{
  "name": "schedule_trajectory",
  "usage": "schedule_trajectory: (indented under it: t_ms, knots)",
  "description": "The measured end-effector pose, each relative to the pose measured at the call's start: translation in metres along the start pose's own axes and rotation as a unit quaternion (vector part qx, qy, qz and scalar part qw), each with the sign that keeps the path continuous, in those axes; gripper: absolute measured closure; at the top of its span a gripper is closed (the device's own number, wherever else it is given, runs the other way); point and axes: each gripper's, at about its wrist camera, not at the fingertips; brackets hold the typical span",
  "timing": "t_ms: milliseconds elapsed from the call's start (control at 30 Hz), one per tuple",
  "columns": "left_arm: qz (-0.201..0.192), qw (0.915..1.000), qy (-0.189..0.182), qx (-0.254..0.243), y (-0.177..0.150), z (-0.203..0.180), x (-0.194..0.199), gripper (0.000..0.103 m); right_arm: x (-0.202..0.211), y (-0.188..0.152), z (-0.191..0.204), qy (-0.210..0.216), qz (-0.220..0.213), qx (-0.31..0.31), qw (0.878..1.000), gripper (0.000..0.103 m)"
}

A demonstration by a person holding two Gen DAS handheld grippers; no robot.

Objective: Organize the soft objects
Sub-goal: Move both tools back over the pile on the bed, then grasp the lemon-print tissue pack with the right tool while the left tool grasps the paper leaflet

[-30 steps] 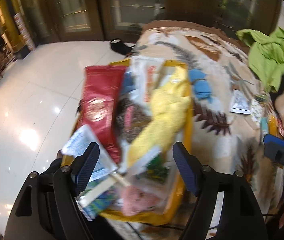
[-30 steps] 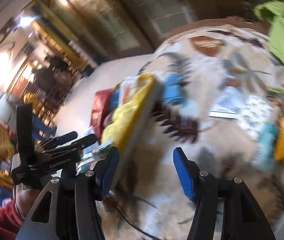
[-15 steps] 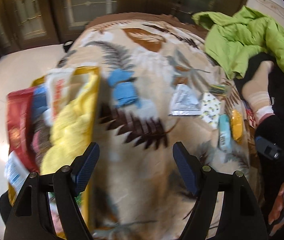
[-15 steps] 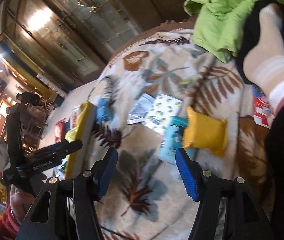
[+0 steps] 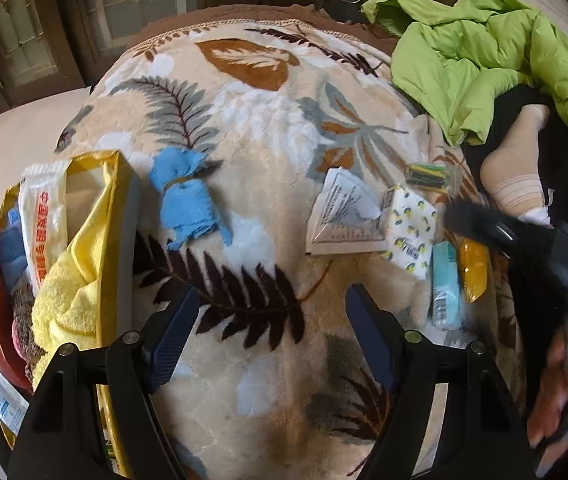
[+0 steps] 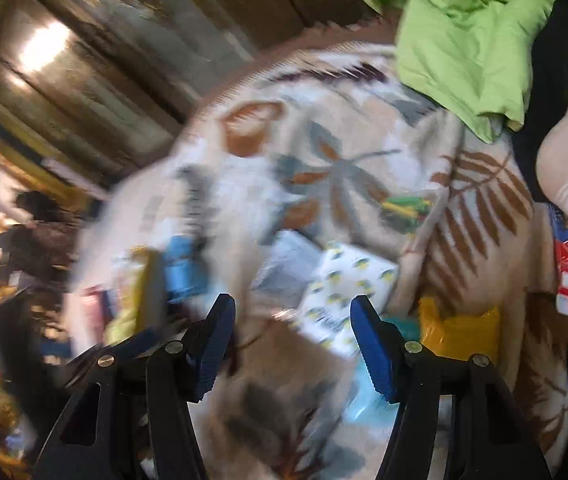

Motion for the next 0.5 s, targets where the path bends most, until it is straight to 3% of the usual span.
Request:
schedule_trajectory:
  t_ms: [167, 400, 500]
  knots:
    - [0.006, 1.0000, 0.004, 0.003, -0.004, 0.014, -0.003, 0.027, -0.036, -0.002, -0.014, -0.071, 0.037, -0.023, 0.997, 0.040]
    - [0.009, 0.9997, 0.008, 0.020, 0.000, 0.027, -0.011, 0.027, -0.055, 0.002, -0.016, -0.075, 0.042, -0.022, 0.996, 0.040]
    - [0.012, 0.9997, 0.009, 0.019, 0.001, 0.025, -0.013, 0.027, -0.068, -0.001, -0.006, -0.091, 0.061, 0.018, 0.994, 0.047]
Point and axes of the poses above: each gripper's, at about its wrist camera, not at the fingertips, and x roughly against the way its jaws point, z to its left, y to its top, and after that the axes turned 9 degrees about -z, right-handed
